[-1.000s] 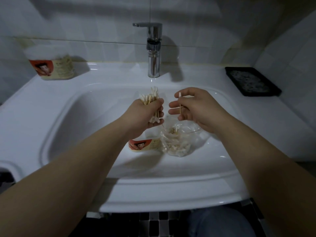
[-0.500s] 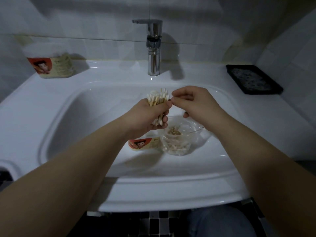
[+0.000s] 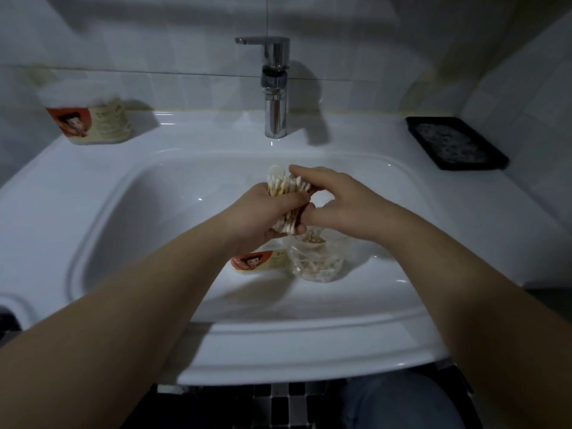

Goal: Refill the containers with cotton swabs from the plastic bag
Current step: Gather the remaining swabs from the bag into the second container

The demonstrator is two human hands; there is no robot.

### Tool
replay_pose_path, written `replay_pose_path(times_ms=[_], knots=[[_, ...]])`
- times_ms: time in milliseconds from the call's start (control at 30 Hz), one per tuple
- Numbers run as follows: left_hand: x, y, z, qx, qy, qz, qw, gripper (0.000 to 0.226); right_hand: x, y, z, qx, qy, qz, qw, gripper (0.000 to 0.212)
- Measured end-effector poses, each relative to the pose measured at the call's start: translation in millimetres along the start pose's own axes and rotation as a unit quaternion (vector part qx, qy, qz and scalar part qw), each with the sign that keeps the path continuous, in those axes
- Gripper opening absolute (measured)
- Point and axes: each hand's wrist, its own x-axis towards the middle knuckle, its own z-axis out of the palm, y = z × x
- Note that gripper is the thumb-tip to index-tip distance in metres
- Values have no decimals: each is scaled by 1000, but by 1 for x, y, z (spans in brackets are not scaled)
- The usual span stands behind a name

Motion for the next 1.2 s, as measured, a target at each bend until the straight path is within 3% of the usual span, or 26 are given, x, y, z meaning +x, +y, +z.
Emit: replay_pose_path(times_ms=[67,133,333,500,633,767,933,1067,1133,1200], knots=[[0,2,-1,-26,0,-2,1000,14,-1,0,6,-41,-31,-7,999,114],[-1,3,-2,-43,-3,-2,999,11,0,-3,14,-68,-29,-20,997,131],[-2,6,1,-82,-18,-27,996,10,2,-11,13,-145,57,-66,986,112],[-1,5,1,-100,-14,-54,993,16,3,-5,18,-107,4,-66,992,122],[-2,4,0,-74,-18,-77,994,20,5,-6,16,-160,38,-74,984,108],[-2,3,2,-92,-16,-75,993,34,3,-2,14,-60,-2,-47,997,115],[-1,3,1,-86,-9,-78,993,11,4,-5,10,-136,38,-76,987,96],[-2,5,2,-108,2,-94,990,12,1,-6,8,-101,15,-48,994,101],[0,6,2,-105,32,-84,990,12,0,-6,8,-70,43,-39,996,82],[3,6,0,-127,68,-69,987,10,0,-6,6,-39,87,-28,995,44]])
